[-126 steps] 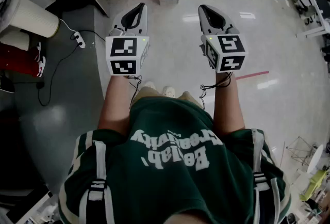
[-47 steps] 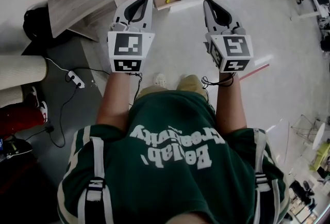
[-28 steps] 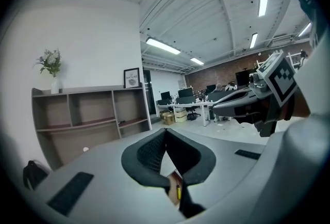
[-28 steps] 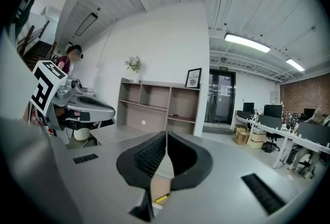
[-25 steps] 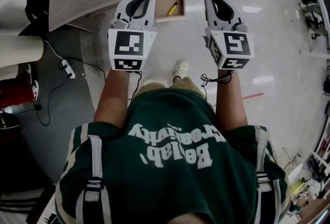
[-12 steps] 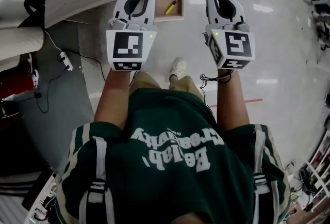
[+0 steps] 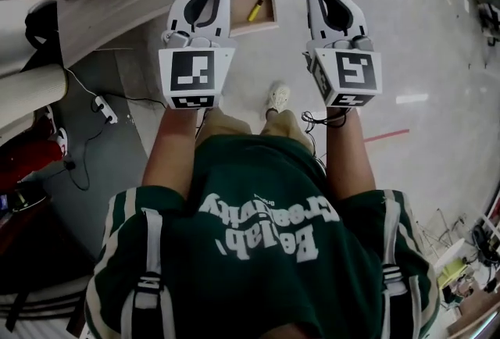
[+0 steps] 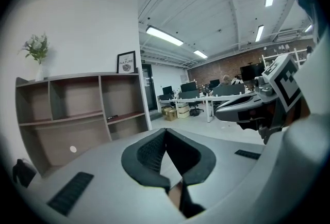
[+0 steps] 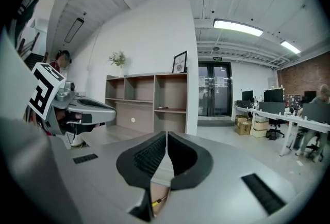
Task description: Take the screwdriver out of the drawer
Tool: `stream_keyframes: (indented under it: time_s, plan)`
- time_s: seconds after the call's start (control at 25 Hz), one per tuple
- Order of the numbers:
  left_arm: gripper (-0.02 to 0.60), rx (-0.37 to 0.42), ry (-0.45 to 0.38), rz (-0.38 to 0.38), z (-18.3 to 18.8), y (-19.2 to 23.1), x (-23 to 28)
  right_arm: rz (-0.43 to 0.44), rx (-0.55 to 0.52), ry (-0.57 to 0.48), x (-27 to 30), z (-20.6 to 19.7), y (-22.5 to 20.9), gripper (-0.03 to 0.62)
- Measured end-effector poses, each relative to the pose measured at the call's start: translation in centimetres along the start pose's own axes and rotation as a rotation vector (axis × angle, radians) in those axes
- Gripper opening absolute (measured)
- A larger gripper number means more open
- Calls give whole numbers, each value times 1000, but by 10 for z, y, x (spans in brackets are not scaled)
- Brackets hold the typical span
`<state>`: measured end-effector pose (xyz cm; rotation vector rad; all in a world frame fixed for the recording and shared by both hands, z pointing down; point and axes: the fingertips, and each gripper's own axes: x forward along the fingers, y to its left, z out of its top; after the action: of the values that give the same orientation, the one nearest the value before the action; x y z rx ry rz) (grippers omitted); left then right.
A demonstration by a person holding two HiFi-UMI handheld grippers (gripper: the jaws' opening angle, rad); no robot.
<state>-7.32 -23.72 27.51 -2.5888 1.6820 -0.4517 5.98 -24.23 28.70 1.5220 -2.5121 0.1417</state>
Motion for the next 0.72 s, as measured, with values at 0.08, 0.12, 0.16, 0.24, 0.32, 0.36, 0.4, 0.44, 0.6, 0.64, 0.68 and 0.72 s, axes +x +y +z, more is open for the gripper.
stream_keyframes:
  time_s: [0.08, 0.12, 0.16, 0.24, 0.32, 0.36, 0.4, 0.44, 0.6, 0.64, 0.68, 0.72]
  plan:
    - [17, 6, -6, -38, 0, -1, 6, -40, 9, 7, 1, -1, -2, 35]
    - [17, 7, -5, -60, 0, -1, 10, -59, 13, 13, 1, -2, -1, 35]
    - [17, 5, -3, -81, -2, -1, 13, -75, 15, 20, 2, -4, 0, 35]
    - [17, -6, -3, -115, -5, 0, 19, -95, 11, 31, 5, -7, 4, 35]
    - [17, -9, -2, -129, -9, 1, 28, -107, 8, 39, 10, -10, 3, 35]
    - [18, -10, 2, -133, -11, 0, 32, -111, 13, 42, 13, -11, 0, 35]
    - [17, -13, 10, -139, -14, -2, 37, -115, 20, 44, 15, -14, -3, 35]
    - [17, -17, 20, -146, -17, -5, 42, -117, 28, 46, 16, -18, -5, 35]
    - [17, -25, 85, -158, -47, -15, 59, -102, 48, 64, 26, -49, -8, 37]
    - [17, -34, 102, -157, -58, -16, 64, -98, 55, 73, 30, -61, -8, 35]
    - [17, -42, 117, -155, -69, -17, 70, -95, 64, 81, 36, -72, -8, 35]
    - [17, -46, 130, -155, -80, -18, 75, -92, 72, 89, 41, -83, -8, 37]
